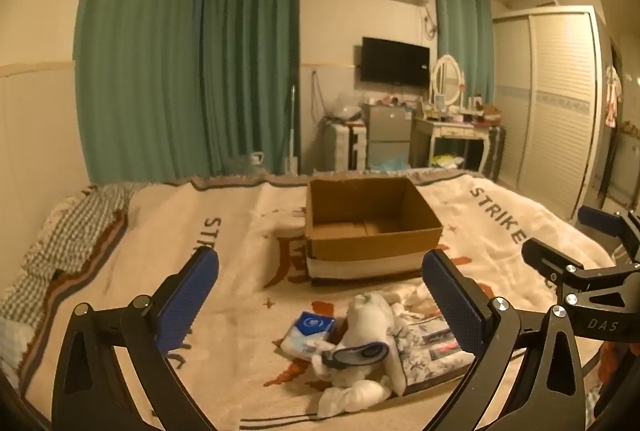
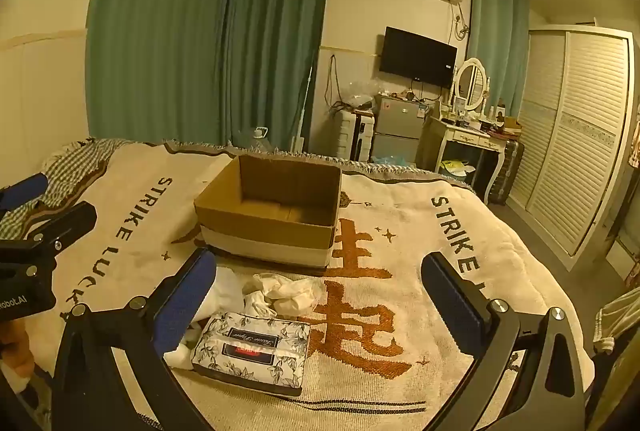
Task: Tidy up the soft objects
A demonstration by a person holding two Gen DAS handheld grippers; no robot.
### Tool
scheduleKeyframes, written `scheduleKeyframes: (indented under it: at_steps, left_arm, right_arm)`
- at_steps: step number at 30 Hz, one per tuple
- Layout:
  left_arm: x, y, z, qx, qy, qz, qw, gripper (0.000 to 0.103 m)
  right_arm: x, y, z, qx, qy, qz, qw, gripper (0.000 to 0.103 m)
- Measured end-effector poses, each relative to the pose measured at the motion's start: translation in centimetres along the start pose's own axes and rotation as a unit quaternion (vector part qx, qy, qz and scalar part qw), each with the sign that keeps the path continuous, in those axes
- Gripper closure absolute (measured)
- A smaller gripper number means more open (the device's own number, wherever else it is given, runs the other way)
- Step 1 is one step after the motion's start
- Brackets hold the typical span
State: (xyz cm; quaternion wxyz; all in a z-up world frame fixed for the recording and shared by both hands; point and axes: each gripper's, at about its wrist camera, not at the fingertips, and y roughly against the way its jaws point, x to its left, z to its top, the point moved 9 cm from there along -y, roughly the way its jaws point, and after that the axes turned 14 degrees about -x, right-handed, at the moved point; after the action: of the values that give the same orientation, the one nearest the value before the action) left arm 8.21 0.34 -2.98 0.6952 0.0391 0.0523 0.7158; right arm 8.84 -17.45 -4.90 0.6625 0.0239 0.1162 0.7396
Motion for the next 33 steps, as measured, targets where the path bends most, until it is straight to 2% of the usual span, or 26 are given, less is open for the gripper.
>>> scheduleKeyframes:
  at_steps: [33]
  left_arm:
    - [0.2, -0.4, -0.8, 0.004, 0.004, 0.006, 1.0, 0.0]
  right_arm:
    - [0.0, 0.0, 0.1, 0.008, -0.024, 0.002, 1.0, 0.0]
